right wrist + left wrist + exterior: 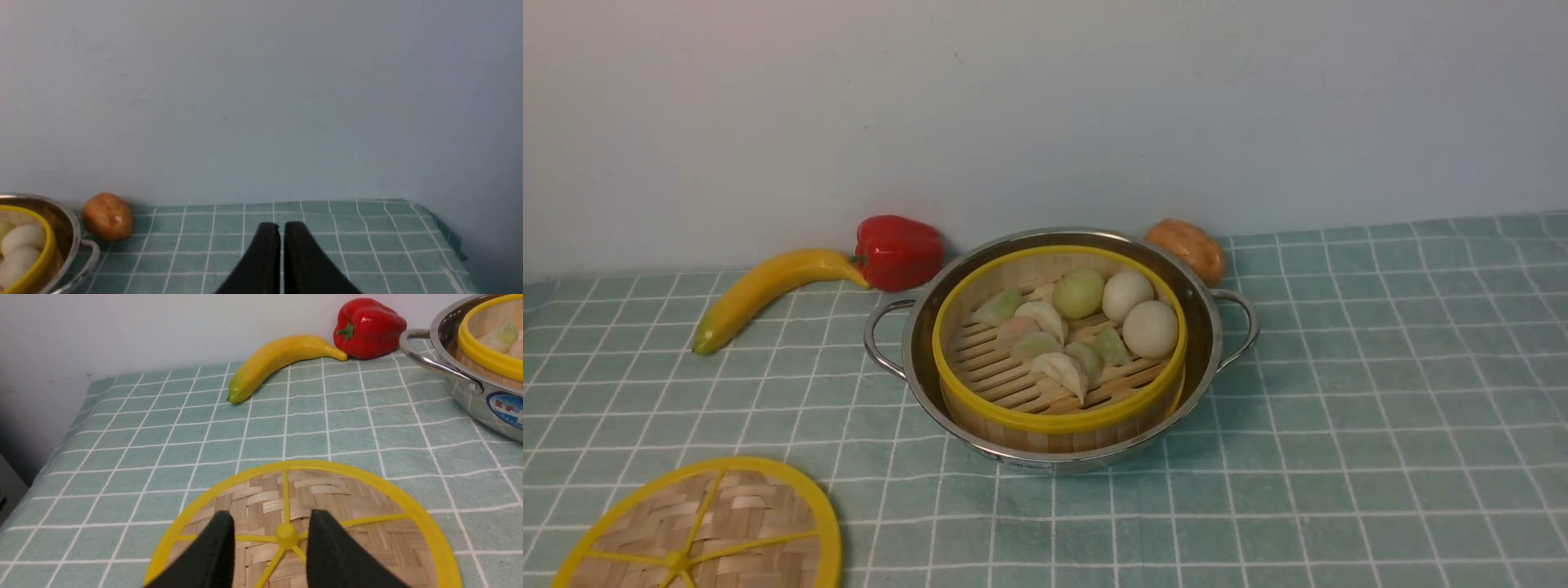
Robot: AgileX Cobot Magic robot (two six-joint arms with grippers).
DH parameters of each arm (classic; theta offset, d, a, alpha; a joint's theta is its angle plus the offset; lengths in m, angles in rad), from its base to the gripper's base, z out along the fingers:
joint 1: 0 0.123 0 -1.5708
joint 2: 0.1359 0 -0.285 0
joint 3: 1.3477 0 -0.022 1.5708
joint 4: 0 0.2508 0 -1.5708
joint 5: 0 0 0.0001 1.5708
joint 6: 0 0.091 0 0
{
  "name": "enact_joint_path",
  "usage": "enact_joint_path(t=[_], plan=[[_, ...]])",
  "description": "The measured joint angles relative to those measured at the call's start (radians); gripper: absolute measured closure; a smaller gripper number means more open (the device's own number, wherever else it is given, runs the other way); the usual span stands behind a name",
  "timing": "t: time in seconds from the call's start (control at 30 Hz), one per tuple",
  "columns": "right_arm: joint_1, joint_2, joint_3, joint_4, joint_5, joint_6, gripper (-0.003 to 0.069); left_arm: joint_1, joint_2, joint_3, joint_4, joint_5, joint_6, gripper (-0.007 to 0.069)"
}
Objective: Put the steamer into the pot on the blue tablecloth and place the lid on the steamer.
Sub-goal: 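Grasp the bamboo steamer lid lying on the table by its centre knob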
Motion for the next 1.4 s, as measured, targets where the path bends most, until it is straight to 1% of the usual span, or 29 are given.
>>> enact_joint_path(t=[0.17,0.27,0.43,0.53,0.7,1.1,1.3,1.4], plan=[[0.000,-0.177,0.218,-0.016,-0.064,0.004,0.0609,0.000,0.000,0.000,0.000,0.000,0.000,0.0382],[0.003,-0.255,0.327,-0.015,-0.106,0.036,0.0601,0.000,0.000,0.000,0.000,0.000,0.000,0.0382],[0.030,-0.338,0.444,-0.013,-0.138,0.088,0.0591,0.000,0.000,0.000,0.000,0.000,0.000,0.0382],[0.044,-0.364,0.451,-0.013,-0.120,0.095,0.0586,0.000,0.000,0.000,0.000,0.000,0.000,0.0382],[0.061,-0.385,0.453,-0.017,-0.031,0.100,0.0571,0.000,0.000,0.000,0.000,0.000,0.000,0.0382],[0.061,-0.397,0.454,0.017,-0.009,0.120,0.0536,0.000,0.000,0.000,0.000,0.000,0.000,0.0382],[0.061,-0.408,0.455,0.046,-0.002,0.053,0.0522,0.000,0.000,0.000,0.000,0.000,0.000,0.0382],[0.061,-0.408,0.455,0.089,0.006,-0.001,0.0510,0.000,0.000,0.000,0.000,0.000,0.000,0.0382]])
